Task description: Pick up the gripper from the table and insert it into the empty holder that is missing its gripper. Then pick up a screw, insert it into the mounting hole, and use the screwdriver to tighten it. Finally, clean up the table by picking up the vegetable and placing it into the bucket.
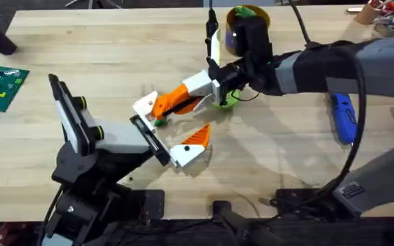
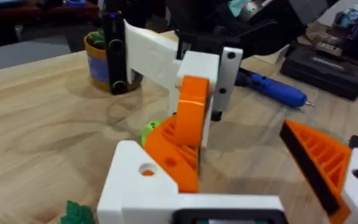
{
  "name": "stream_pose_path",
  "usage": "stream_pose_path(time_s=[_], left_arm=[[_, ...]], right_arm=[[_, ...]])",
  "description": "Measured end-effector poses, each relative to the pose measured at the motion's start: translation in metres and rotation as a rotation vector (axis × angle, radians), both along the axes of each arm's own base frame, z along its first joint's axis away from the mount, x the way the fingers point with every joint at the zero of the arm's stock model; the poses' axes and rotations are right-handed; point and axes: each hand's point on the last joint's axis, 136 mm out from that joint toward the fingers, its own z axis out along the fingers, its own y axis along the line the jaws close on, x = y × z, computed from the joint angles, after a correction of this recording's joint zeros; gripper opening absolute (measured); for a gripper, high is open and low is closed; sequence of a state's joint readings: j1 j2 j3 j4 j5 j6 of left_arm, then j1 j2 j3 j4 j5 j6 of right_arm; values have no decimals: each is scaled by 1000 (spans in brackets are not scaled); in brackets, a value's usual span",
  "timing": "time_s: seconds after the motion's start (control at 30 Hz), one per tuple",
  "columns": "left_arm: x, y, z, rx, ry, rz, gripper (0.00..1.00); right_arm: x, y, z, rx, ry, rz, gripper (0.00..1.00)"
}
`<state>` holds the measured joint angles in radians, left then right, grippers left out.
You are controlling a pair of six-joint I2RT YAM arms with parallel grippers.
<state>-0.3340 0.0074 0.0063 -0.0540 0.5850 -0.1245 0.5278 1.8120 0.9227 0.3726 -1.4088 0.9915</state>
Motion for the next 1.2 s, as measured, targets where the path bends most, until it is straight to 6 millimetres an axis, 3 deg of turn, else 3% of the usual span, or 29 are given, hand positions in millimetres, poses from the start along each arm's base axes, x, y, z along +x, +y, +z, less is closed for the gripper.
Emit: stream_pose_path(time_s=[0.37, 1.2], left_arm=[[-15, -10, 0, -5, 5, -106, 986], [-14, -10, 0, -7, 7, -101, 986]], right_arm=[[-10, 8, 0, -9, 12, 27, 21], [-9, 10, 0, -13, 7, 22, 20]])
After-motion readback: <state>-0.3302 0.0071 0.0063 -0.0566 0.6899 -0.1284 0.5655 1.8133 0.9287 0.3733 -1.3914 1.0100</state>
